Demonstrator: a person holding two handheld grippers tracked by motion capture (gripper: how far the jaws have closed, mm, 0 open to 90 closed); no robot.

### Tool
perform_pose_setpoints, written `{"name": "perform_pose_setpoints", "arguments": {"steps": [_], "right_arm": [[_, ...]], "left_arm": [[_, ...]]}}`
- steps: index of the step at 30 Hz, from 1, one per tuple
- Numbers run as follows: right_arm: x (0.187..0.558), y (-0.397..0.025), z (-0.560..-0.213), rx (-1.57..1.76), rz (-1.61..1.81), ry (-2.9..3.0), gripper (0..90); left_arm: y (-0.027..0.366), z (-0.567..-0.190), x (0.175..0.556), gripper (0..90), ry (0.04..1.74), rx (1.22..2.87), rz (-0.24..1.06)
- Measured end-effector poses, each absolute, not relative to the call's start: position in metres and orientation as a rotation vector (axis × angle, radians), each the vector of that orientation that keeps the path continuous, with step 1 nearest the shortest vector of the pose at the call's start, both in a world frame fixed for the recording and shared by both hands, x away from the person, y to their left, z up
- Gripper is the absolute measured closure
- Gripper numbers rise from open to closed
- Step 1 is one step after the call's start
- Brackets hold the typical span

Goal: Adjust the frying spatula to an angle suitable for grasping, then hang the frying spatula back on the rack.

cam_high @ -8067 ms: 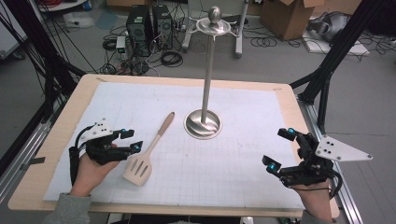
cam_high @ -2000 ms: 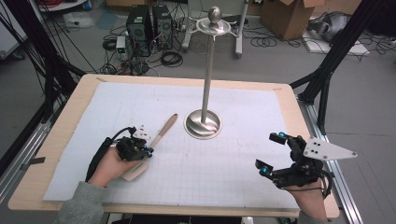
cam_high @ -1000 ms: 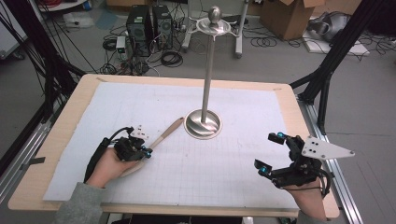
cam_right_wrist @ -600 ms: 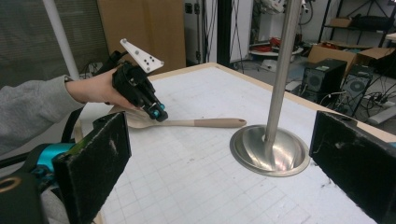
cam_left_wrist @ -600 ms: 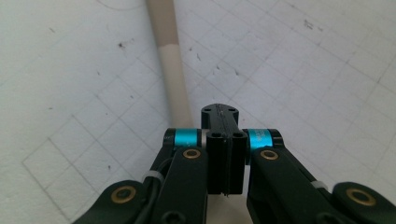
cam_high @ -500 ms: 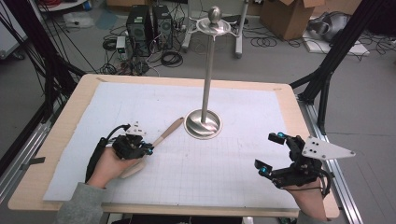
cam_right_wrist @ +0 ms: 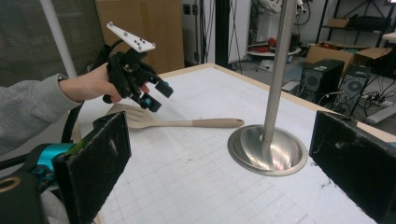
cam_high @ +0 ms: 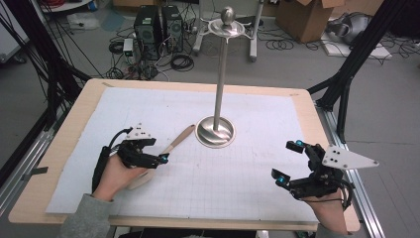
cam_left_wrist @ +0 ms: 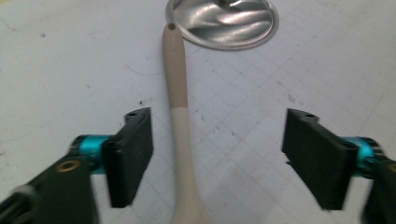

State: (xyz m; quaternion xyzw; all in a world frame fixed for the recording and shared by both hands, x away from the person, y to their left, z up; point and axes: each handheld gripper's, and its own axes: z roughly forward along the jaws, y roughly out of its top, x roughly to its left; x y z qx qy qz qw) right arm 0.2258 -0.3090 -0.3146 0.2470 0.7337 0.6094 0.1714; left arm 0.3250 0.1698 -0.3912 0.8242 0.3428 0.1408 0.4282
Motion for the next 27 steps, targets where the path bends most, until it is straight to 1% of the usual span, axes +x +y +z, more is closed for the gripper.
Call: {"name": "perform_pose_setpoints", "arguments": {"steps": [1,4,5,9,27], "right_arm": [[0.2264,-0.3093,-0.3149,0.702,1.729,2.082,4.1],[0.2271,-0.3096,-0.3152,0.709,1.730,2.083,4.1],[0.2274,-0.3096,-0.3152,0.711,1.733,2.083,4.1],[0.2279,-0.3072,-0.3158,0.710,1.729,2.091,4.1],[0.2272,-0.3075,-0.3154,0.709,1.740,2.090,4.1]], "left_arm": [[0.1703,-0.3902,0.3255,10.8,0.873,2.035,0.341],[0.1716,-0.3873,0.3265,8.7,0.880,1.993,0.296],[0.1719,-0.3869,0.3266,5.4,0.874,1.985,0.296],[0.1734,-0.3856,0.3269,1.7,0.860,1.982,0.315],[0.1772,-0.3882,0.3292,1.8,0.887,1.977,0.308]]}}
